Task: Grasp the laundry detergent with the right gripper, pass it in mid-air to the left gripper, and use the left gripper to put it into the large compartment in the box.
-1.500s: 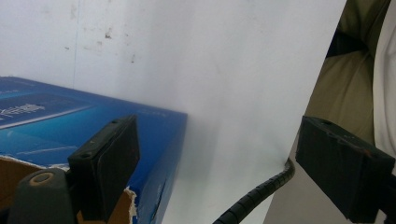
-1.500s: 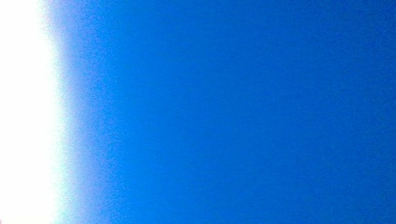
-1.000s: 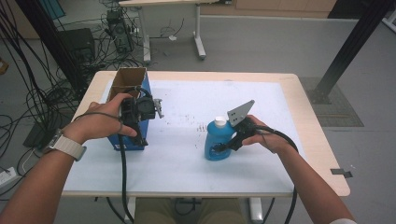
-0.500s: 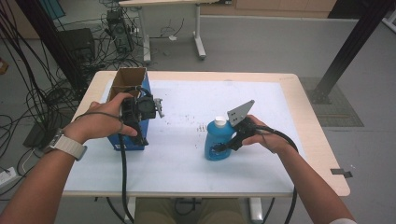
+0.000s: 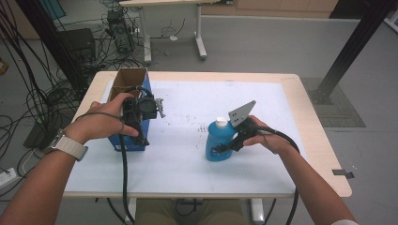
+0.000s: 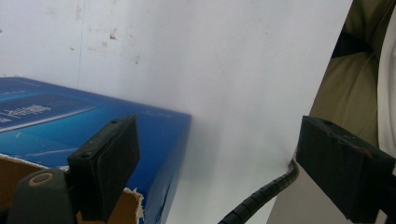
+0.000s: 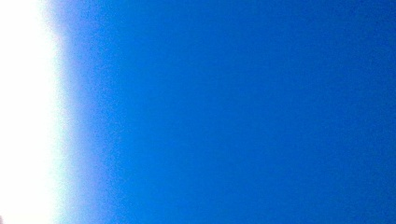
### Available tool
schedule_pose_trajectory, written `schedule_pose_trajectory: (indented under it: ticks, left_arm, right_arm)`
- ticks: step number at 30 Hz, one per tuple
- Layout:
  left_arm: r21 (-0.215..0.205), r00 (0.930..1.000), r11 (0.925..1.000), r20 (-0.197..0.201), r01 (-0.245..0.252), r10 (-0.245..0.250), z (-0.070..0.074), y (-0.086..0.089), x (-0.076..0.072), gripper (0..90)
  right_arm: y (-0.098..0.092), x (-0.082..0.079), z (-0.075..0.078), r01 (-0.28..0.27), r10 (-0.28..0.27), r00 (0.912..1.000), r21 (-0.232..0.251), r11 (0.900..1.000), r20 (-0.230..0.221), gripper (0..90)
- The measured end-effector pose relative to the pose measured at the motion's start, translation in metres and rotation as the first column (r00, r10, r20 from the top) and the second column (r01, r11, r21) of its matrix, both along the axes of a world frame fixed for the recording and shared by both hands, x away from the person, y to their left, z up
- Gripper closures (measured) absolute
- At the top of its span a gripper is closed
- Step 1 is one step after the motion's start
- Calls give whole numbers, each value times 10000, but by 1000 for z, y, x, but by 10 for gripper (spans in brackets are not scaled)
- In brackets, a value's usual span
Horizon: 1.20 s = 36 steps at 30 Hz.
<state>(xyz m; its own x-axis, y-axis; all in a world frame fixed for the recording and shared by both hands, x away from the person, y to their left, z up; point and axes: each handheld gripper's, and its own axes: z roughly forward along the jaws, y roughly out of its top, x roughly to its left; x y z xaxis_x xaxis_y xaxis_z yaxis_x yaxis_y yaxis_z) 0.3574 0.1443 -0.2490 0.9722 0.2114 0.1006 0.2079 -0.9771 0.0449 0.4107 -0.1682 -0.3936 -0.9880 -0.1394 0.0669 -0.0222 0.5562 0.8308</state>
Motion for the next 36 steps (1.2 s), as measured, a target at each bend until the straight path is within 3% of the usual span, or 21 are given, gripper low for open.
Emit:
schedule_pose_trajectory:
  ticks: [13,36]
  left_arm:
    - [48,10000,10000,-81,-10,10,0,-1,0,140]
    - [-40,9999,9999,108,-96,96,2,-2,2,122]
  right_arm:
    - [0,0,0,4,-4,10000,5,10000,-8,428]
    - [-1,0,-1,69,-68,10000,146,9999,-42,430]
